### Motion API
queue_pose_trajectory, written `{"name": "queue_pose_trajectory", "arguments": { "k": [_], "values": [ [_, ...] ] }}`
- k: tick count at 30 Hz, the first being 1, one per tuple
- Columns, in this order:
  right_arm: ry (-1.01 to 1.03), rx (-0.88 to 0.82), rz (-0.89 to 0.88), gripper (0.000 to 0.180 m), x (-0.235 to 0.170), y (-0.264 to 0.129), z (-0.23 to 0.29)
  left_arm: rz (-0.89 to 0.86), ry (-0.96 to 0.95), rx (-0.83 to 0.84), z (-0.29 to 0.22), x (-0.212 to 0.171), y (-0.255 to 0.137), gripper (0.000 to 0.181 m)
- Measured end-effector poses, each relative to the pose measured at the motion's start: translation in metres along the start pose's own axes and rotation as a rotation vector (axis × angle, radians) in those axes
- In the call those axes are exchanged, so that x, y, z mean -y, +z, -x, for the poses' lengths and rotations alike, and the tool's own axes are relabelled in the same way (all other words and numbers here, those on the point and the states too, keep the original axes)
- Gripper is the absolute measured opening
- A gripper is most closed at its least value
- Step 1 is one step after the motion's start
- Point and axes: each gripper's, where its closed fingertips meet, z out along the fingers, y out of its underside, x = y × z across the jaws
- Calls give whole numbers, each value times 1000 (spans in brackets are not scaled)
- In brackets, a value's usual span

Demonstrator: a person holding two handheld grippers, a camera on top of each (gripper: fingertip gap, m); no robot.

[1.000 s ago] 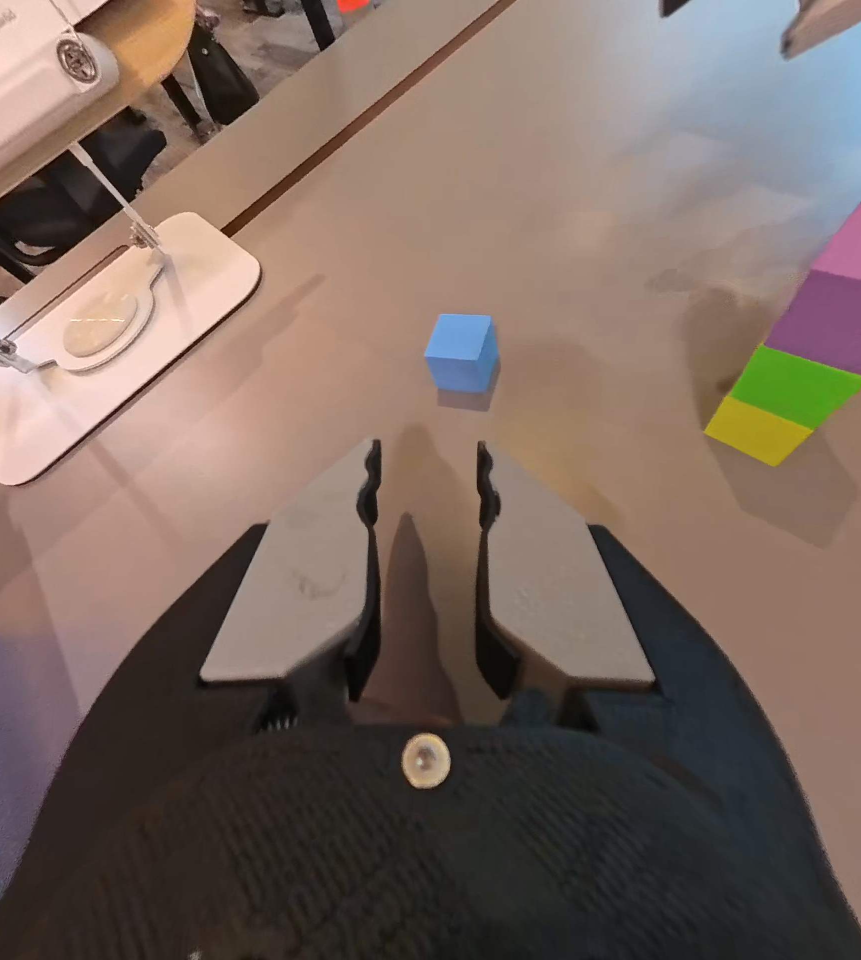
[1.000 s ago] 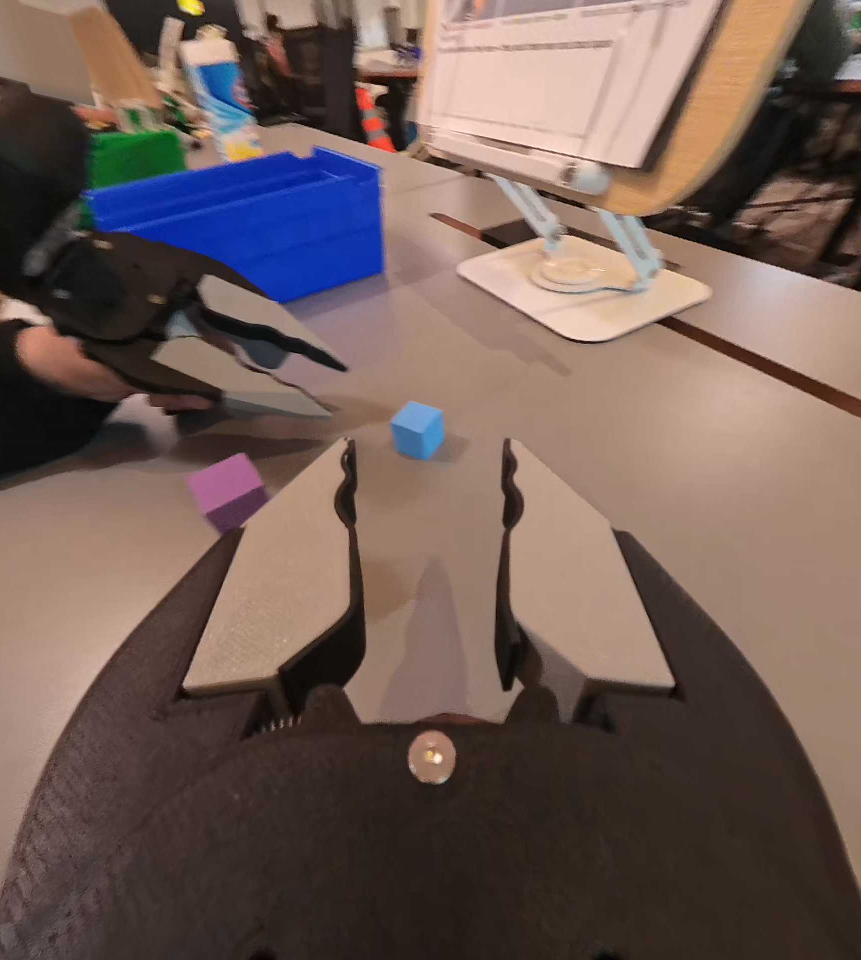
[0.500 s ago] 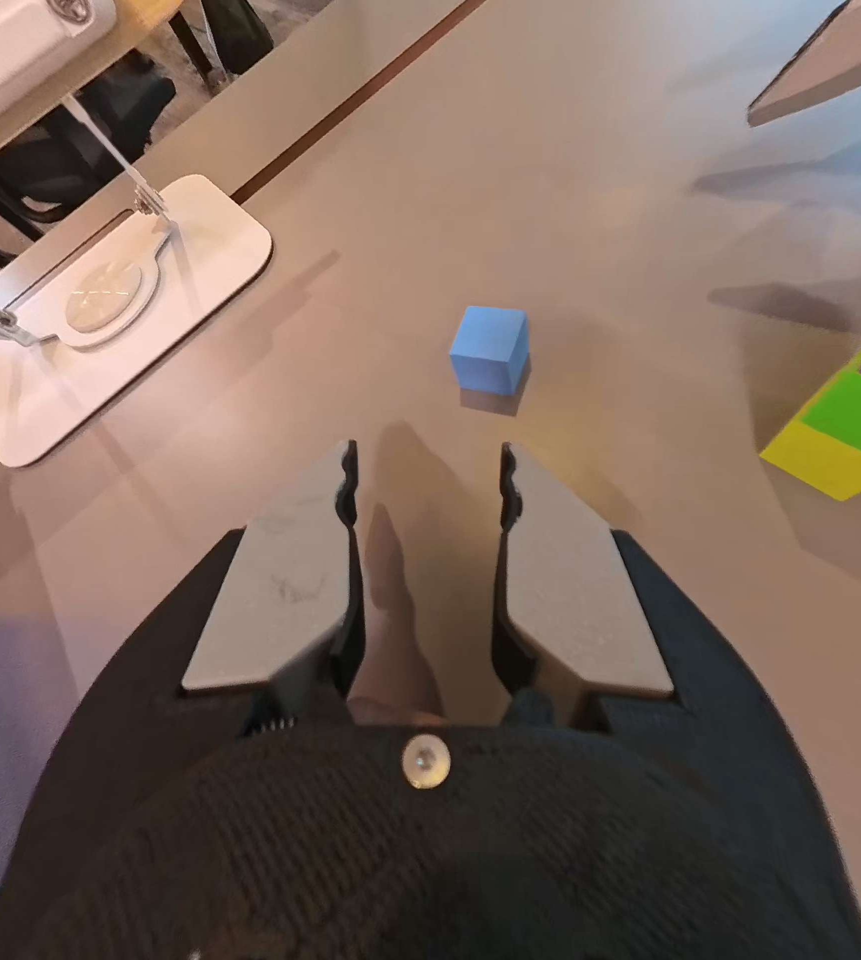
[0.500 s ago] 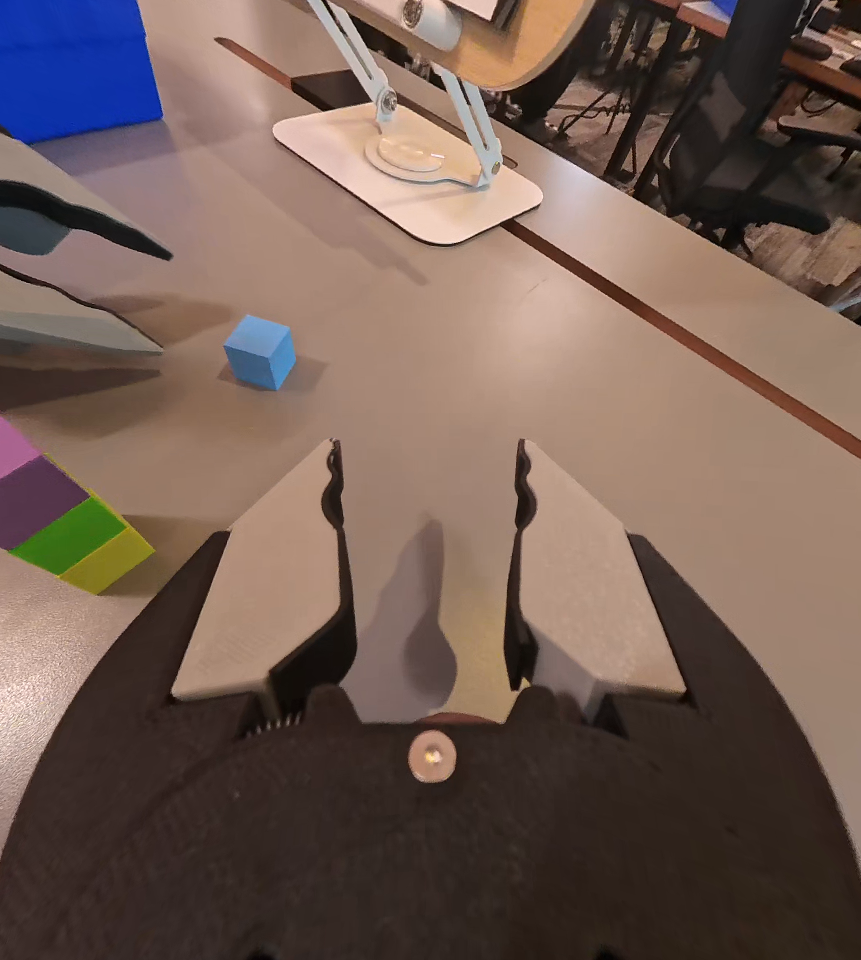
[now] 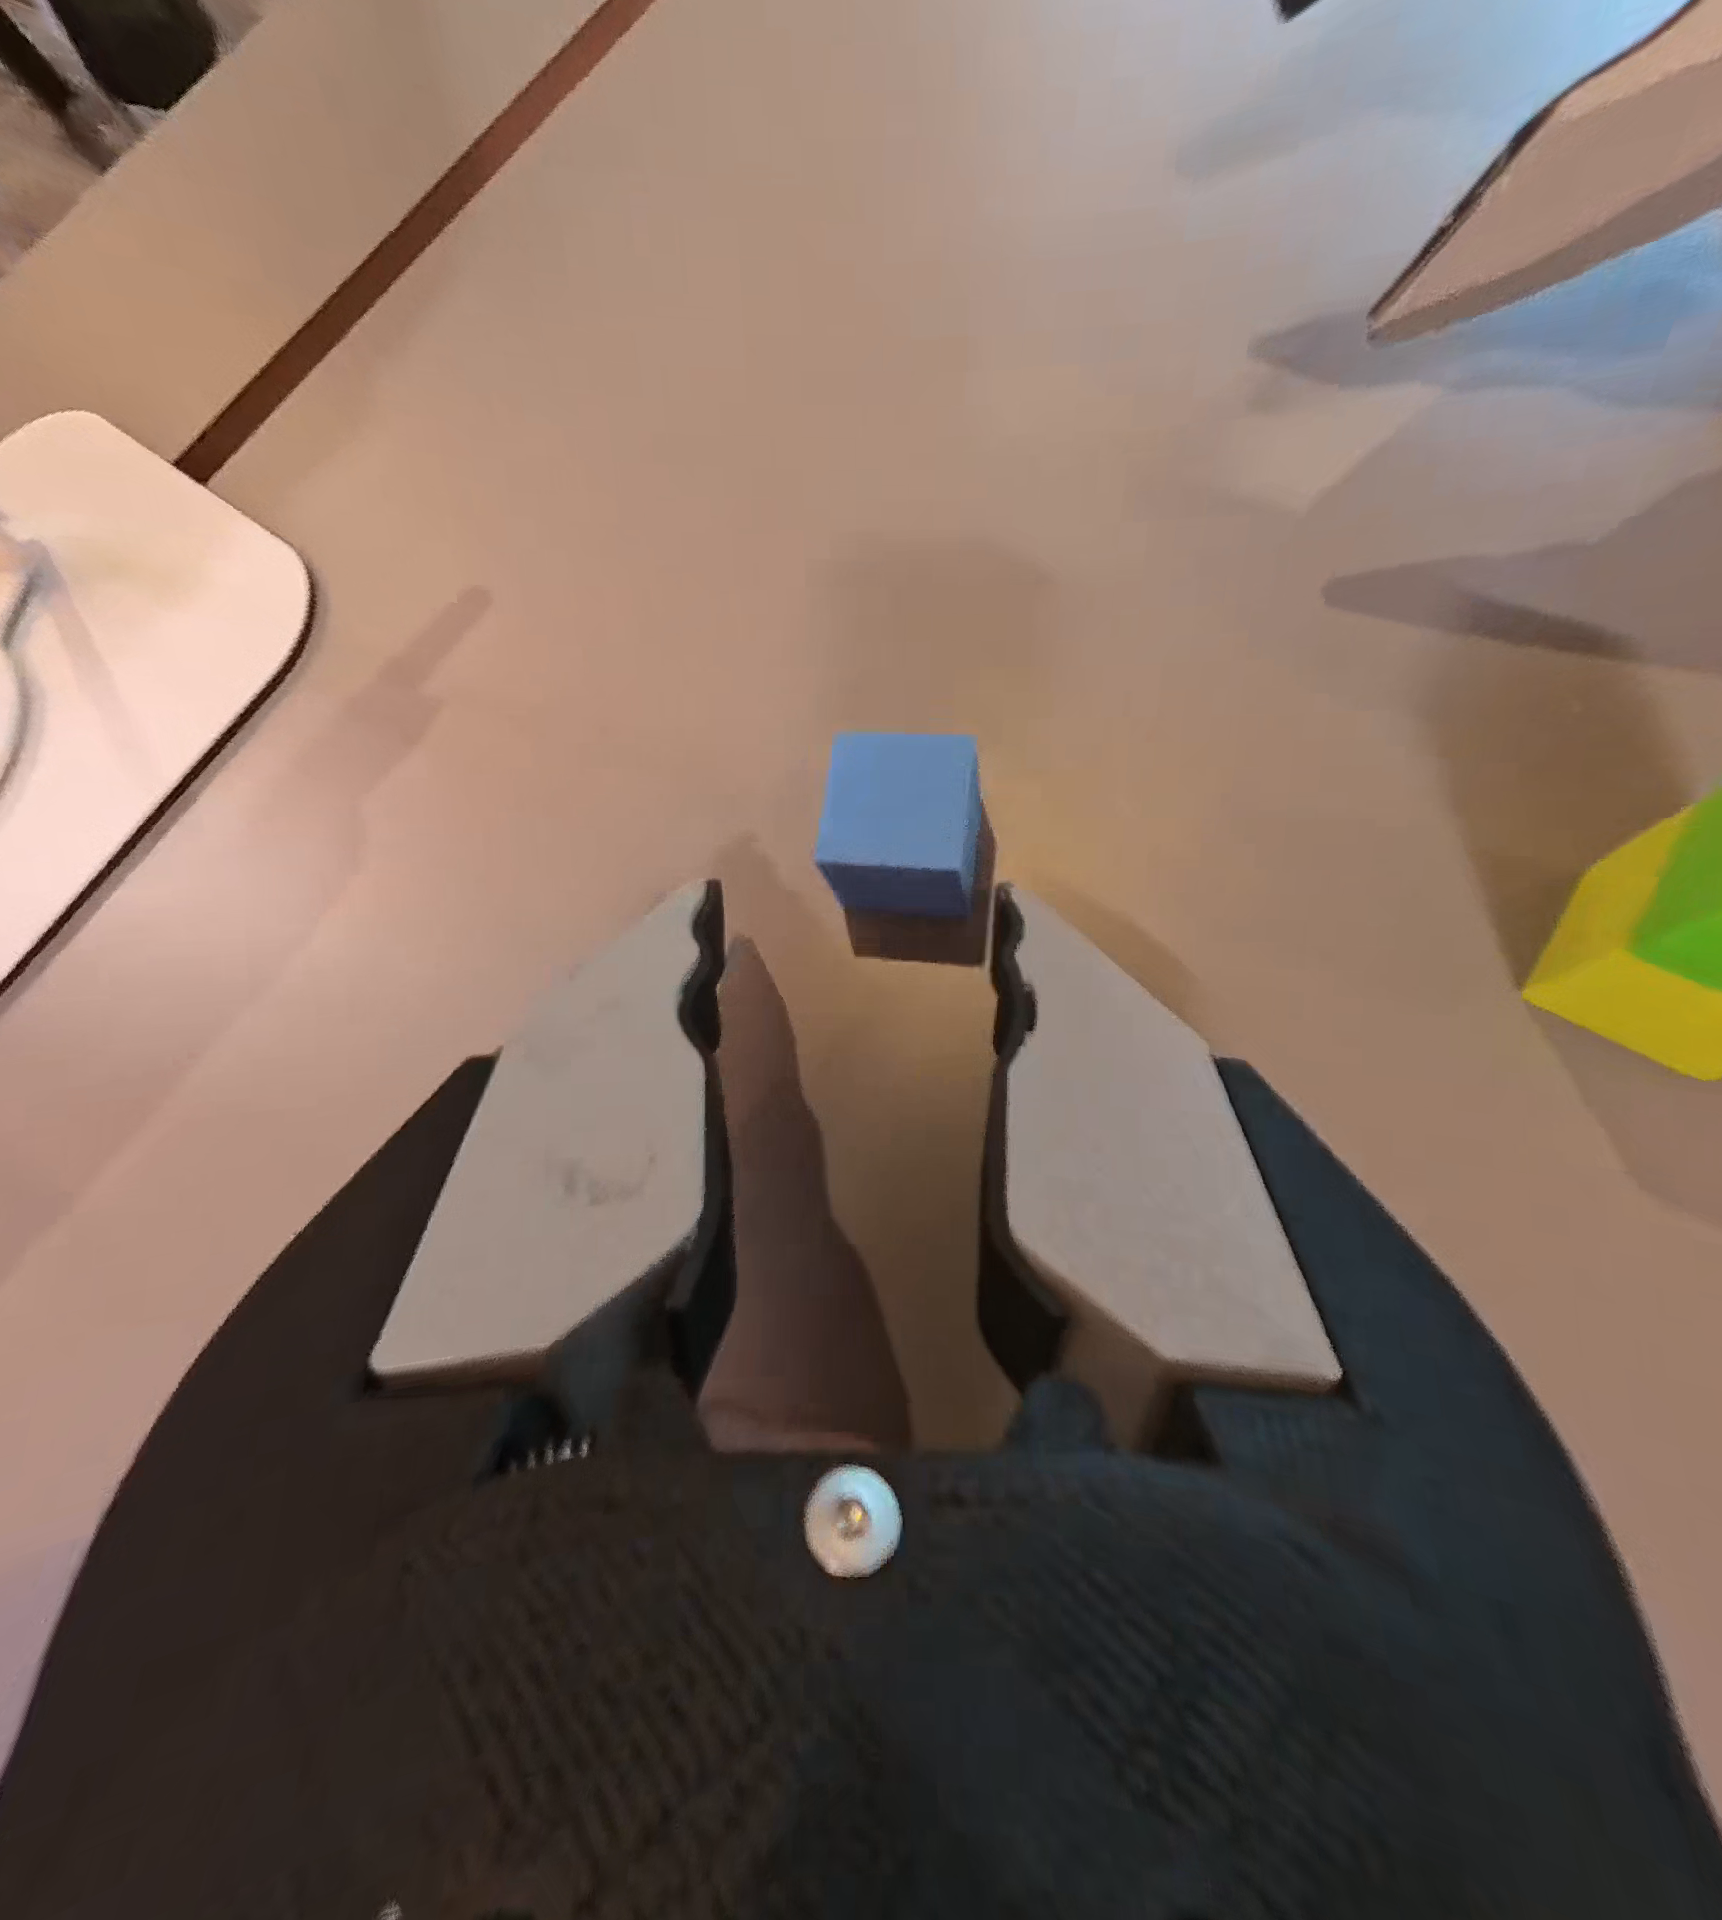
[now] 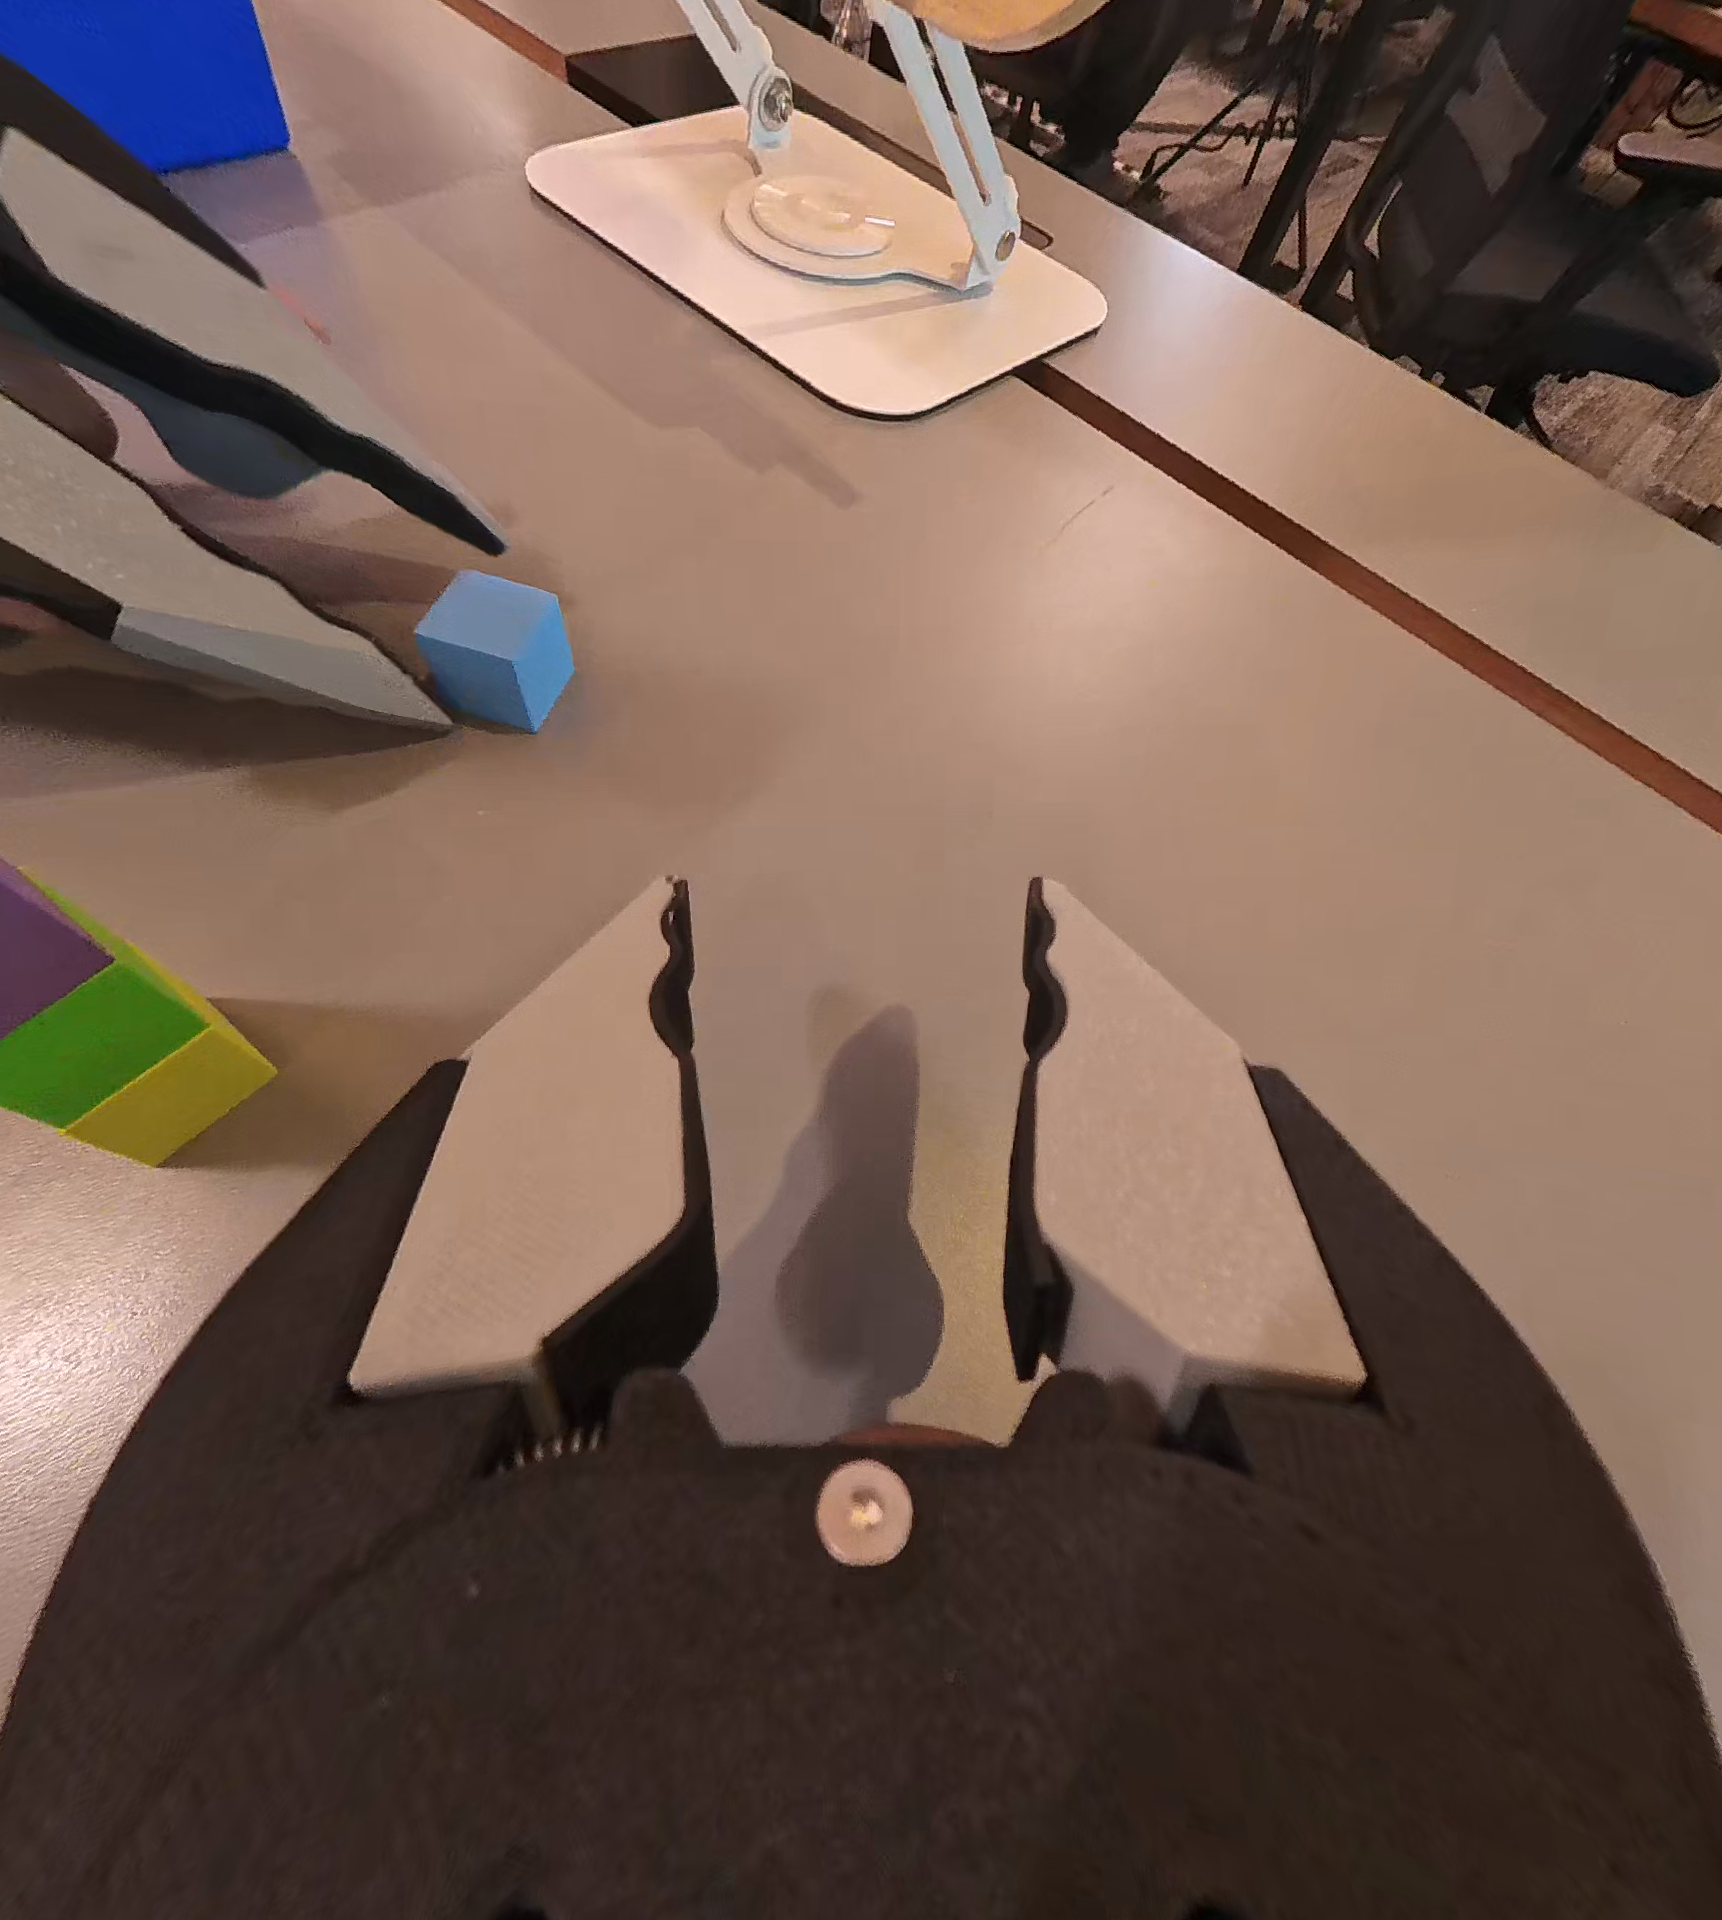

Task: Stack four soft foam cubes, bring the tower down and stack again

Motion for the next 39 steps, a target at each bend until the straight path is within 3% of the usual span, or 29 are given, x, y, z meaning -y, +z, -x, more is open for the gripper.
{"name": "queue_pose_trajectory", "arguments": {
  "k": [6, 8, 13, 16, 19, 25, 32, 39],
  "values": [
    [0, 2, 14, 62, -3, 2, 0, 21, -102, -133, -5, 3, 10, 49],
    [2, 8, 15, 61, -3, 3, 1, 19, -92, -156, -8, 4, 11, 28],
    [70, 43, -12, 61, 4, 0, 4, 8, -18, -78, -7, 6, 11, 26],
    [118, 98, -72, 61, 16, -8, 9, -58, 79, 24, -5, 14, 4, 26],
    [194, 219, -136, 61, 28, -17, 21, -230, 203, 97, -12, 34, -17, 26],
    [333, 668, -299, 48, 65, -52, 72, -458, 516, 308, -26, 65, -71, 26],
    [291, 736, -274, 46, 67, -54, 98, -567, 748, 340, -66, 80, -90, 26],
    [279, 758, -300, 40, 73, -59, 106, -524, 927, 445, -75, 82, -93, 26]
  ]
}}
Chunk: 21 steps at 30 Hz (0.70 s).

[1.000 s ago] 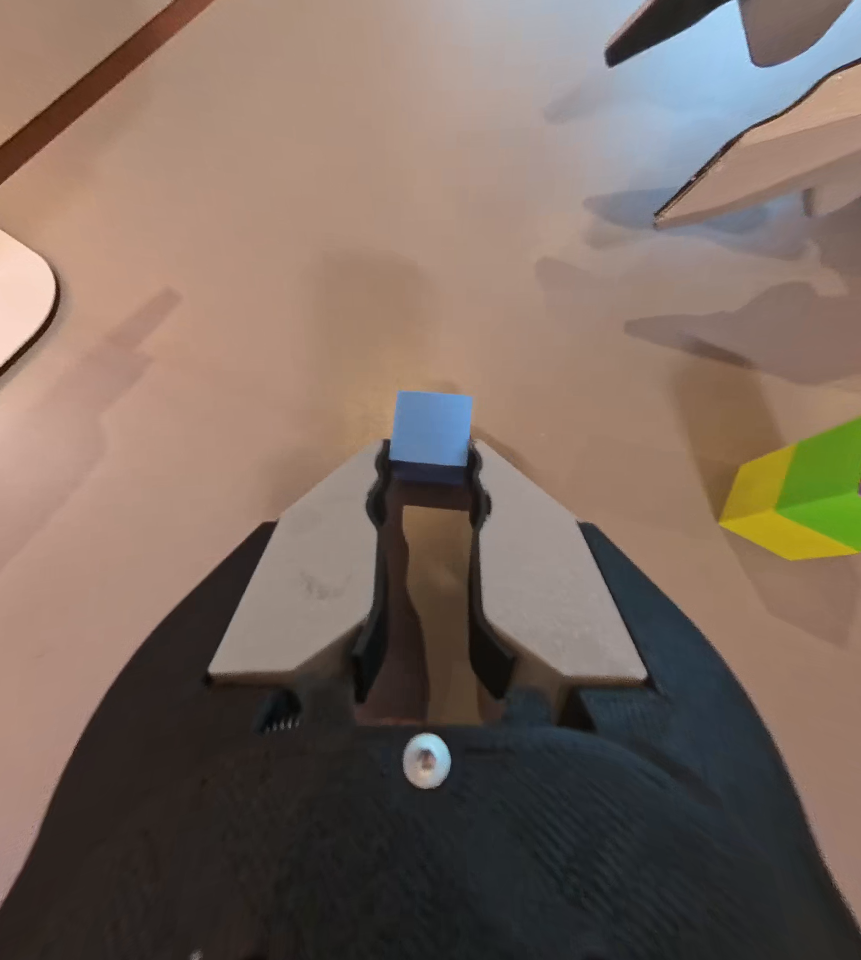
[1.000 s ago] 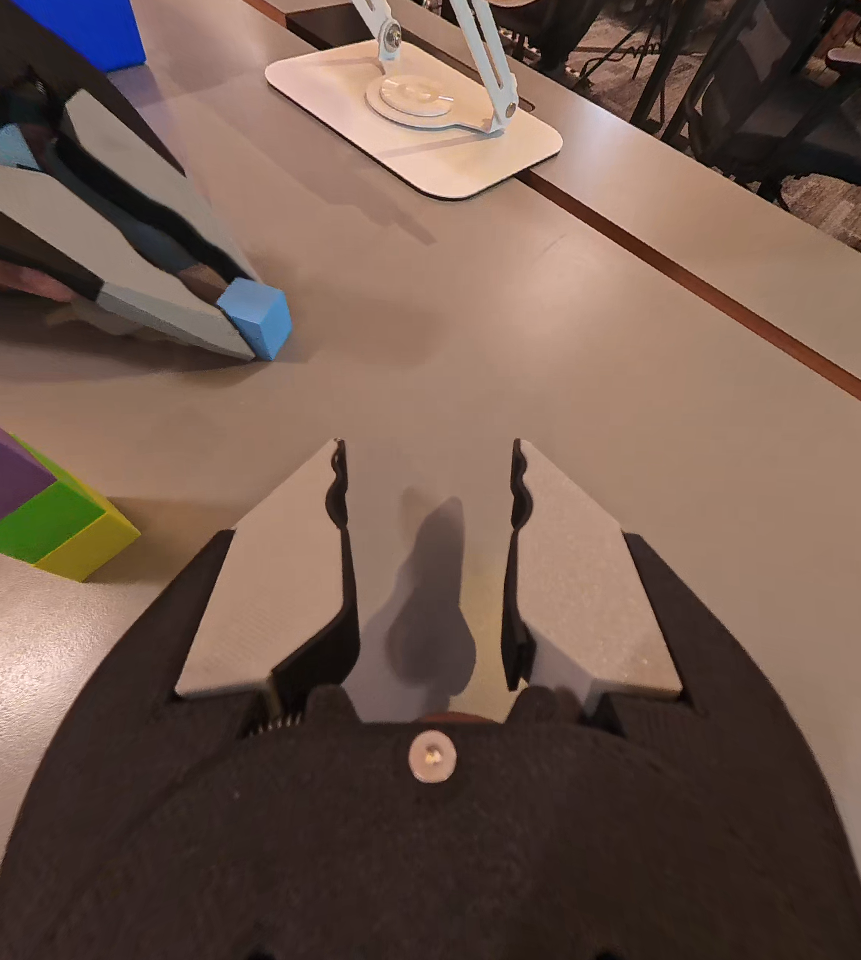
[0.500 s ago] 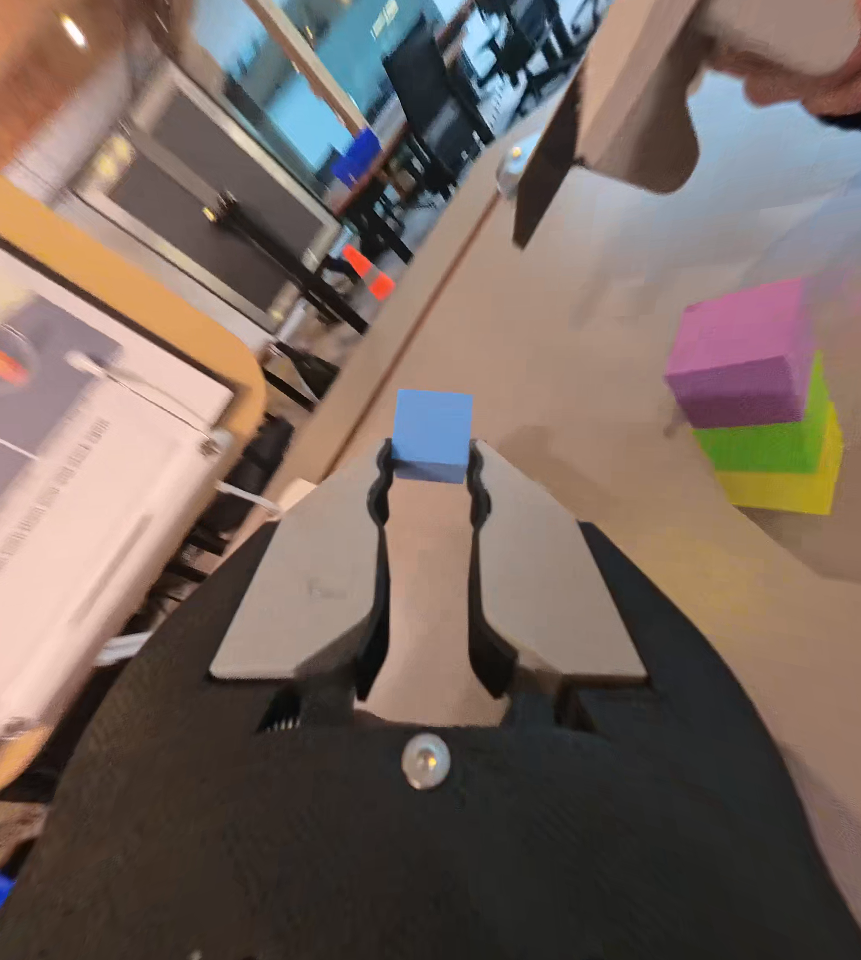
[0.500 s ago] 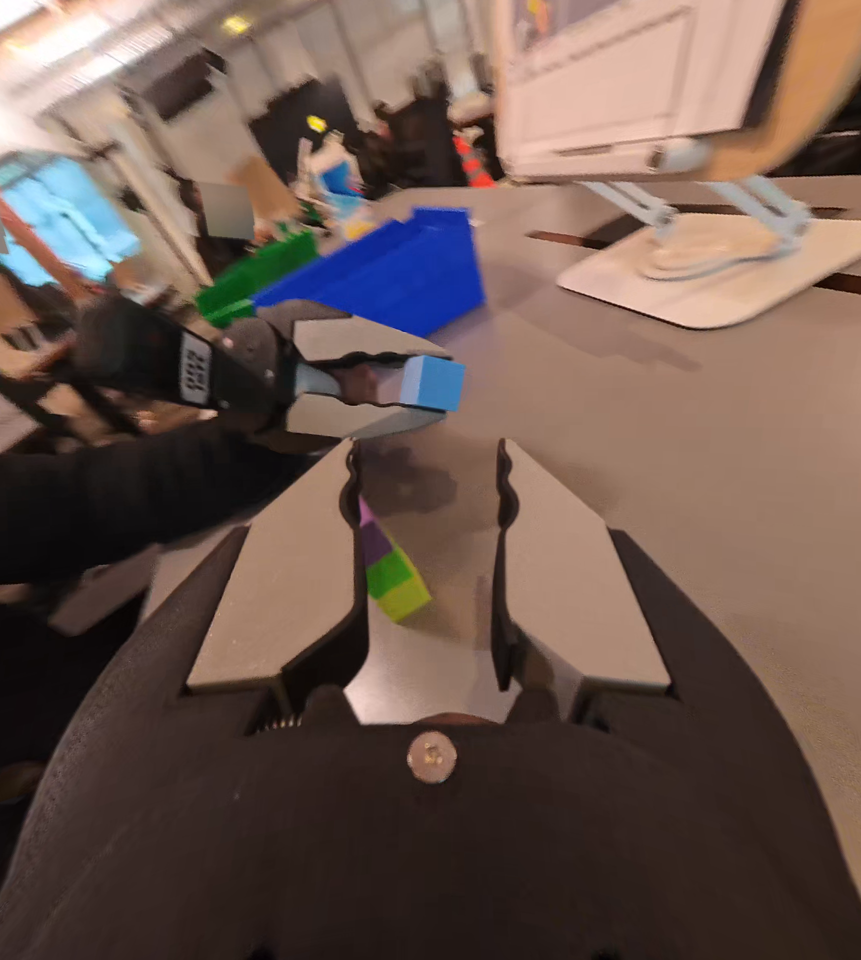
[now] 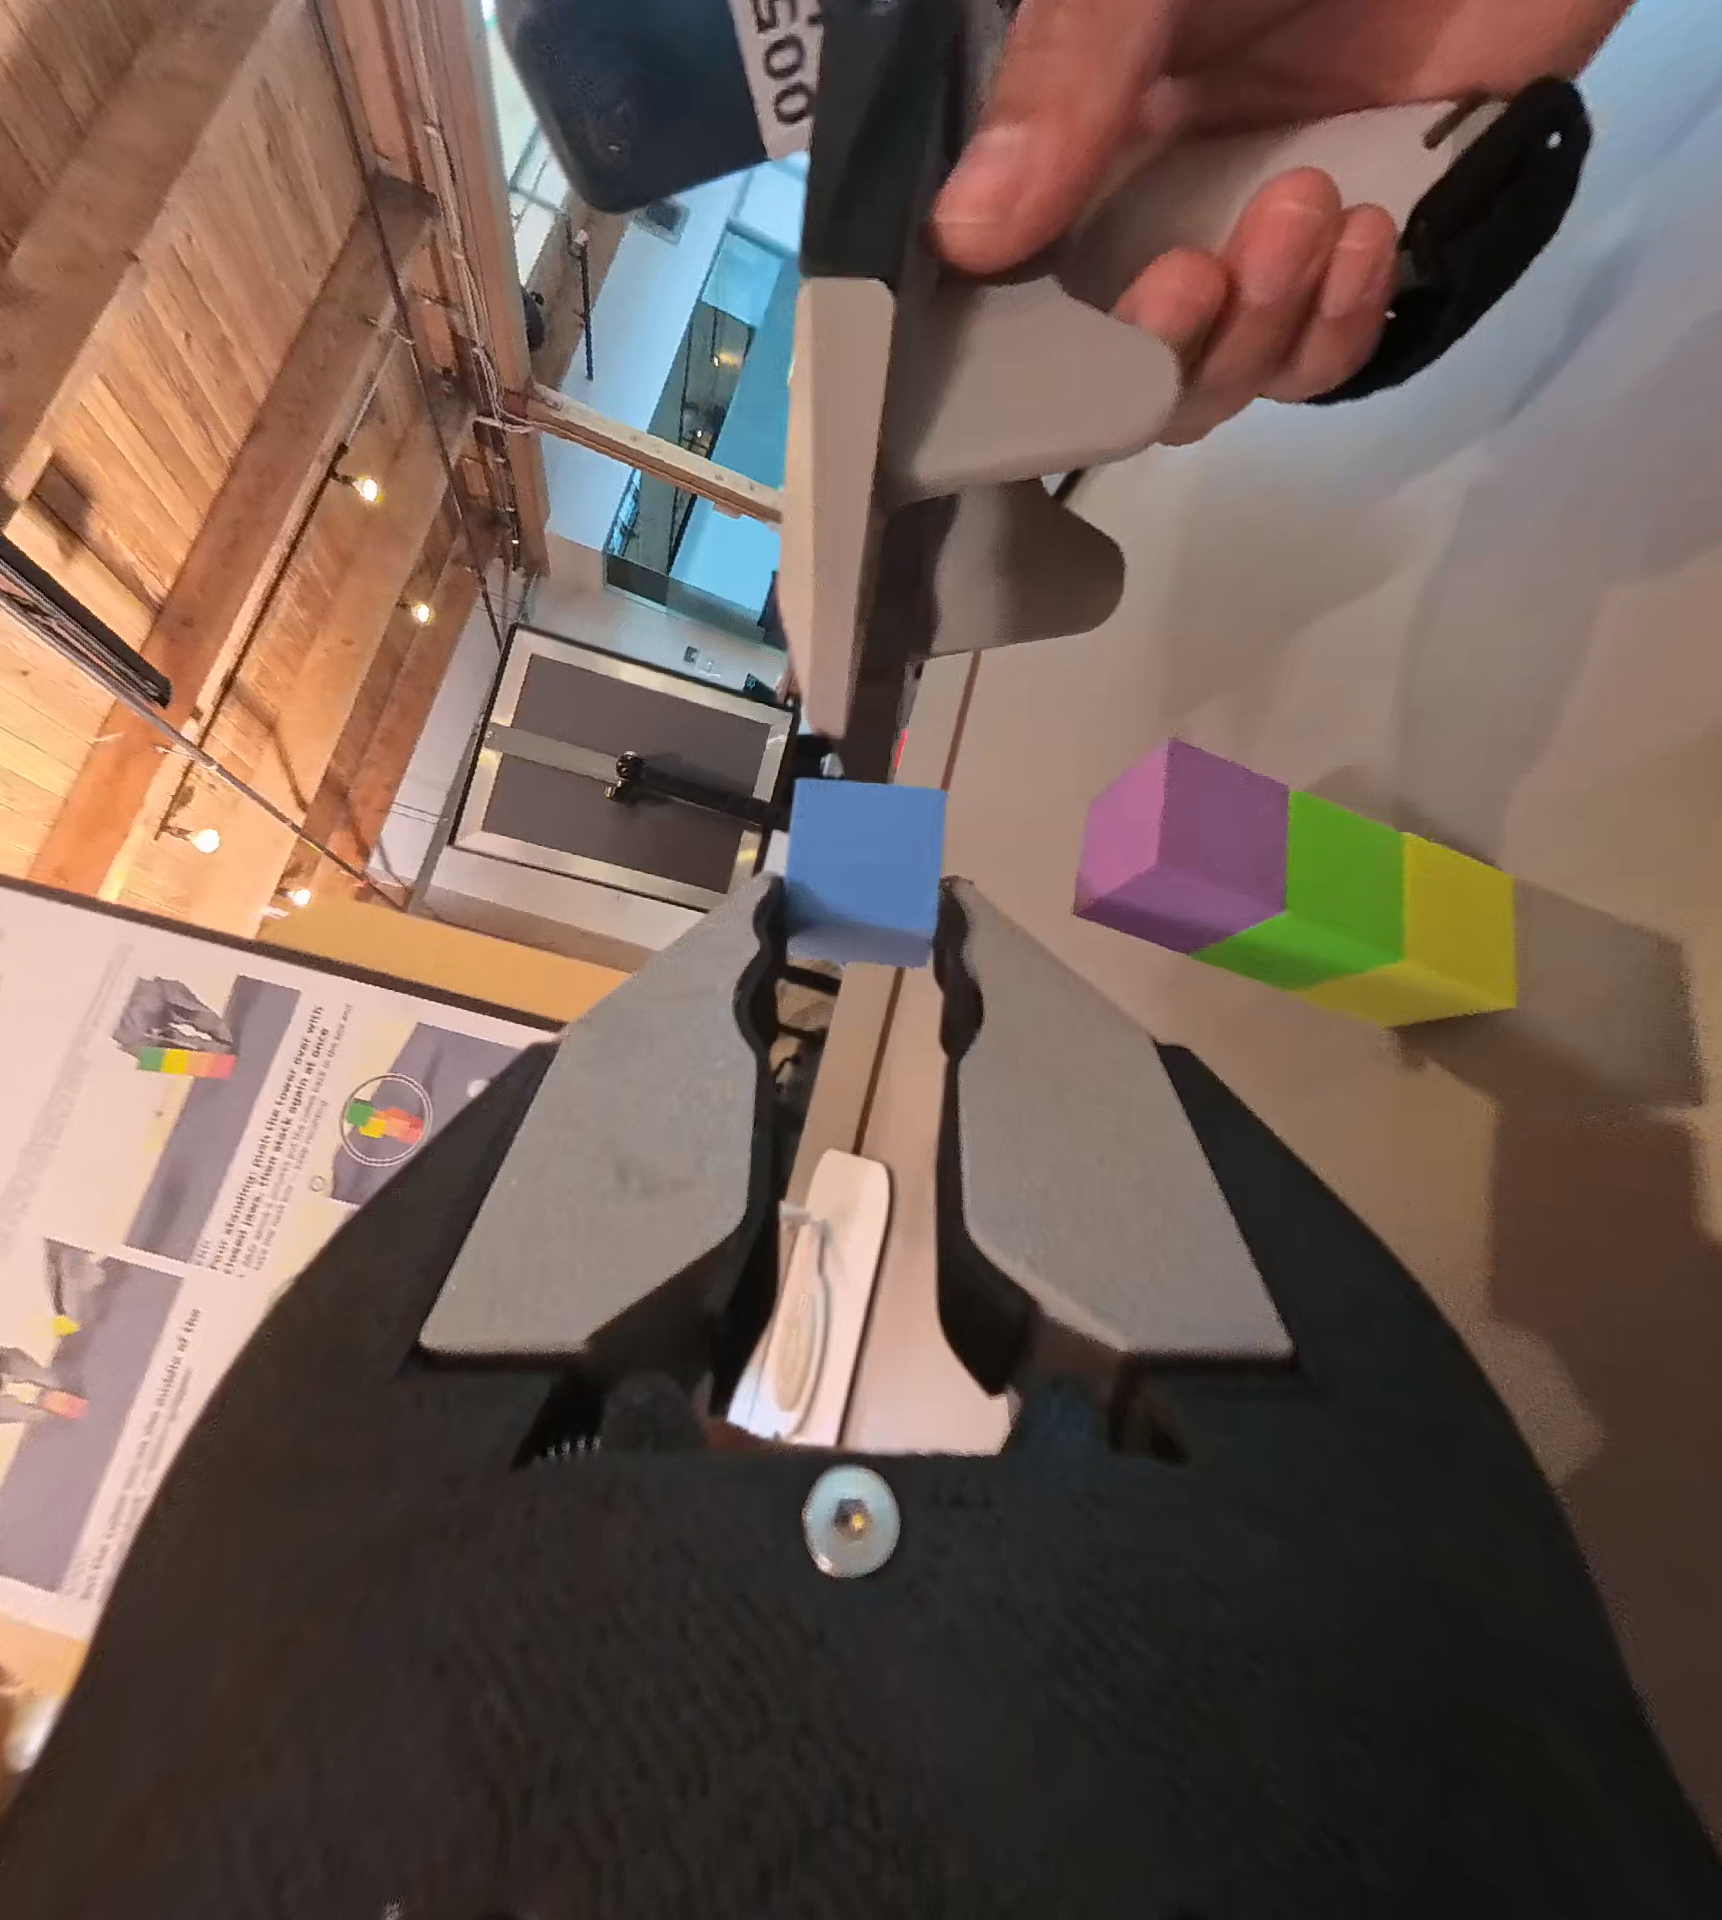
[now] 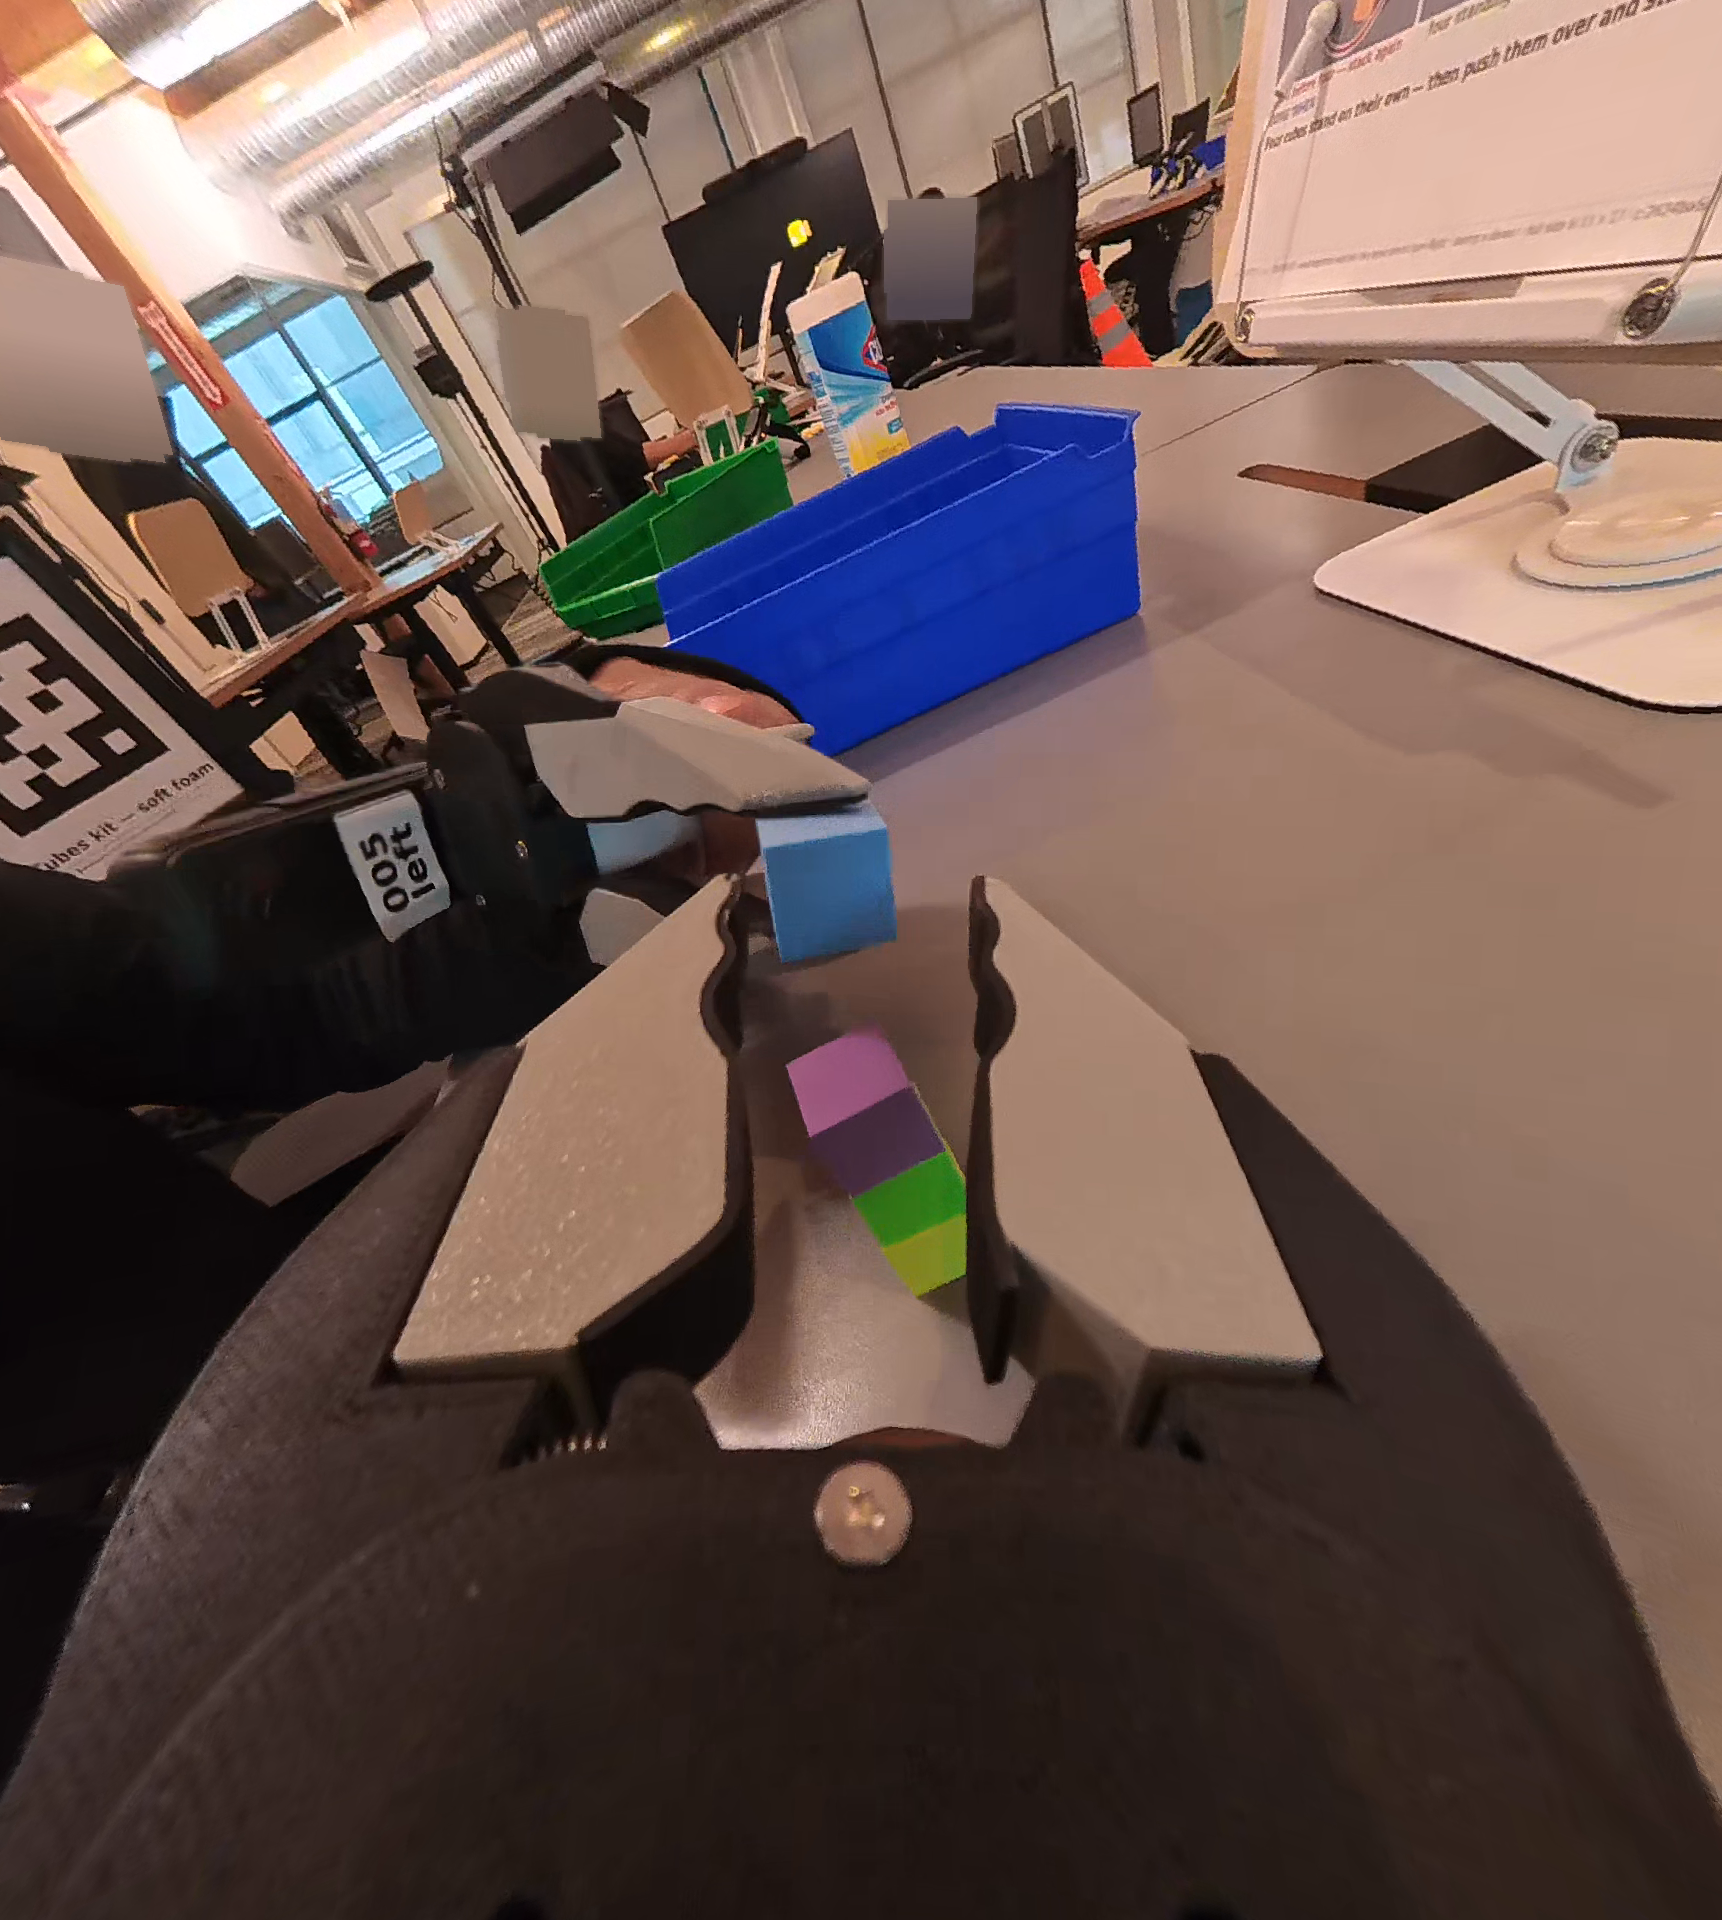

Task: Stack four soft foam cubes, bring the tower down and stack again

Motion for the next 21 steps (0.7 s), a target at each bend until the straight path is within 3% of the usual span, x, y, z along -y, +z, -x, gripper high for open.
{"name": "queue_pose_trajectory", "arguments": {
  "k": [21],
  "values": [
    [-130, -29, 43, 24, -5, 9, 9, 23, 133, 2, -6, 6, 1, 26]
  ]
}}
